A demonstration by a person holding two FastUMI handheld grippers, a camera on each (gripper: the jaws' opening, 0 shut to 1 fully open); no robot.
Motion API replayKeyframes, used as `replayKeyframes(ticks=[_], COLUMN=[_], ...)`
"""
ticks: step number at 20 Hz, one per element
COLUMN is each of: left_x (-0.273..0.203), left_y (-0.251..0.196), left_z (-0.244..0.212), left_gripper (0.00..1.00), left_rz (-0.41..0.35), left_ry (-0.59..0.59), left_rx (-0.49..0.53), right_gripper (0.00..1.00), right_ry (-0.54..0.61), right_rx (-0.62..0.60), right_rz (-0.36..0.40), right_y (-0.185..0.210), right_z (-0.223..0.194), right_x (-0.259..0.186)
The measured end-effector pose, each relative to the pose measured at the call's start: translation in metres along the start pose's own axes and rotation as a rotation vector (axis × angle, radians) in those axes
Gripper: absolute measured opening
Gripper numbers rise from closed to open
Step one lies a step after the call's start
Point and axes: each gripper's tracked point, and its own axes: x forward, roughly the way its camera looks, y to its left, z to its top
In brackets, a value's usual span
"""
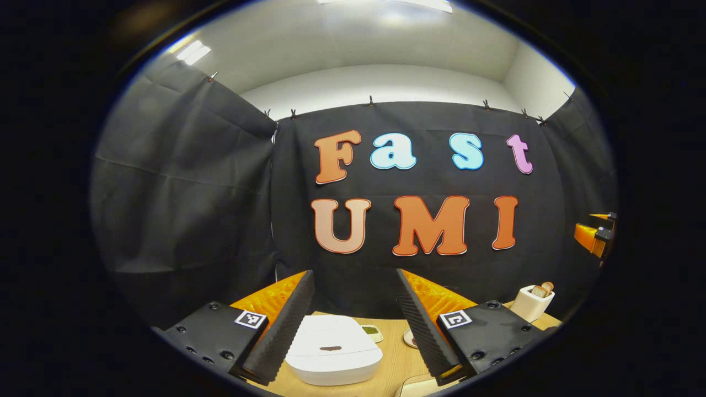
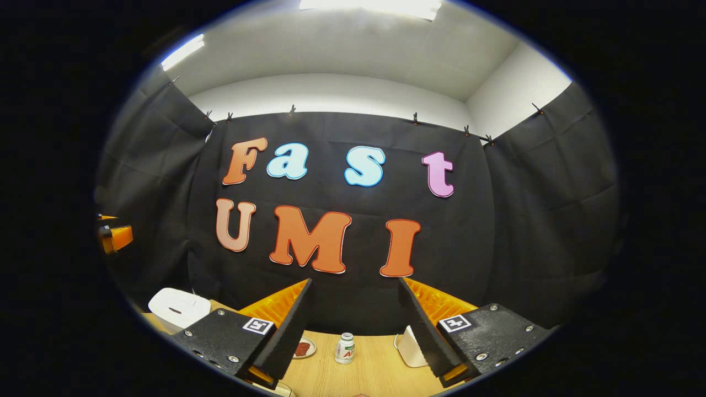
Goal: Close the left gripper, press the button to open the rice cooker; take a wooden spoon from the chopstick holder with the right hand, scoop a spoonful of rice and pour it into the rice cooker, then put the wooden spoon back into the chopstick holder.
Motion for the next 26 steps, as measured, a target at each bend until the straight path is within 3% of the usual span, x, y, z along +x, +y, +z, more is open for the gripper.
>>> replayKeyframes(ticks=[1,8,13,16,18,20,24,26], left_x=[0.0,0.003,0.011,0.011,0.021,0.028,0.05,0.058], left_y=[0.001,0.015,0.032,0.04,0.041,0.042,0.039,0.041], left_z=[-0.002,-0.003,-0.002,-0.005,-0.023,-0.043,-0.087,-0.112], left_gripper=[0.99,0.99,0.15,0.09,0.05,0.06,0.05,0.05], left_rz=[0.005,0.037,0.101,0.129,0.098,0.084,0.039,0.02], left_ry=[0.002,0.009,-0.004,0.021,0.062,0.129,0.3,0.39], left_rx=[0.001,0.01,0.058,0.05,0.029,0.018,-0.061,-0.078], right_gripper=[0.93,0.93,0.98,0.93,0.93,0.97,0.93,0.98], right_ry=[0.001,0.027,0.034,0.042,0.05,0.06,0.074,0.086], right_rx=[0.0,-0.02,-0.019,-0.018,-0.016,-0.013,-0.022,-0.031], right_rz=[0.0,-0.017,-0.042,-0.055,-0.059,-0.064,-0.084,-0.099], right_y=[0.0,-0.008,-0.019,-0.023,-0.025,-0.026,-0.03,-0.036], right_z=[-0.001,-0.009,-0.012,-0.018,-0.022,-0.026,-0.035,-0.041], right_x=[-0.001,-0.006,-0.009,-0.008,-0.008,-0.007,-0.01,-0.015])
